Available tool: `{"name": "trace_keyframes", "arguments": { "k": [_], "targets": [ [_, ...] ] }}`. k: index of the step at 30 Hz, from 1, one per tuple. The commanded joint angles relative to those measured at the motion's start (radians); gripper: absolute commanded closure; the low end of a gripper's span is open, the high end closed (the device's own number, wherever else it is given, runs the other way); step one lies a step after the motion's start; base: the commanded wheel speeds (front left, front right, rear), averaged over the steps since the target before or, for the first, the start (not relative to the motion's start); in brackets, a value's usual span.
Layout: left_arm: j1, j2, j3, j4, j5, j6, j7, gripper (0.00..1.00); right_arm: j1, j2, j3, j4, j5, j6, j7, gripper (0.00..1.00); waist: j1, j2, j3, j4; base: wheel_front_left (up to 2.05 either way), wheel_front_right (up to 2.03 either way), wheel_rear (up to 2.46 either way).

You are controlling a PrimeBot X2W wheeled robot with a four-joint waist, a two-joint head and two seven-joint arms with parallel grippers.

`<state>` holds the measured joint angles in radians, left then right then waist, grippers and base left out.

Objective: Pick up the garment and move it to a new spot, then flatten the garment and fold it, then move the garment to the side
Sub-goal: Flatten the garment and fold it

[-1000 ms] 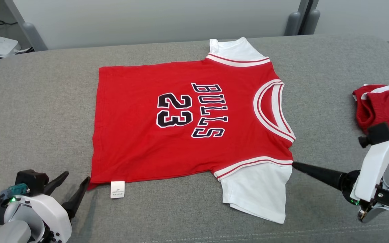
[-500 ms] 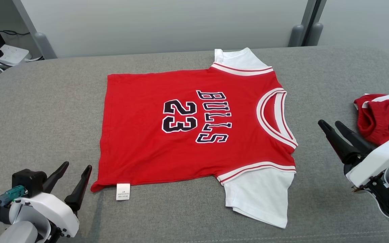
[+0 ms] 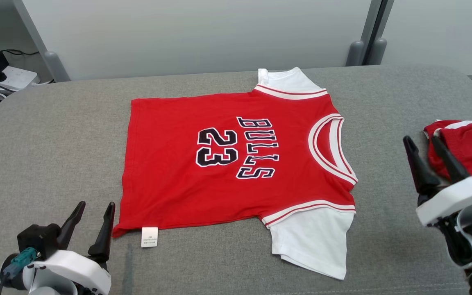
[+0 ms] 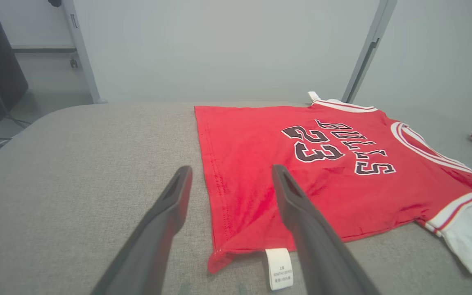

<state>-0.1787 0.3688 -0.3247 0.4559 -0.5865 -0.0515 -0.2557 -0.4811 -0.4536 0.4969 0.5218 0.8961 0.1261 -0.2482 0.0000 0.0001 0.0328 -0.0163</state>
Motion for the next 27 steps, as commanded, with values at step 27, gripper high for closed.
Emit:
{"name": "trace_keyframes", "arguments": {
  "k": [27],
  "targets": [
    [0.137, -0.225, 0.351, -0.046, 0.247, -0.071, -0.006, 0.0, 0.351, 0.284, -0.351, -0.114, -0.55, 0.005, -0.013, 0.0, 0.0, -0.0001, -0.052, 0.009, 0.0, 0.0, 0.0]
  ]
}}
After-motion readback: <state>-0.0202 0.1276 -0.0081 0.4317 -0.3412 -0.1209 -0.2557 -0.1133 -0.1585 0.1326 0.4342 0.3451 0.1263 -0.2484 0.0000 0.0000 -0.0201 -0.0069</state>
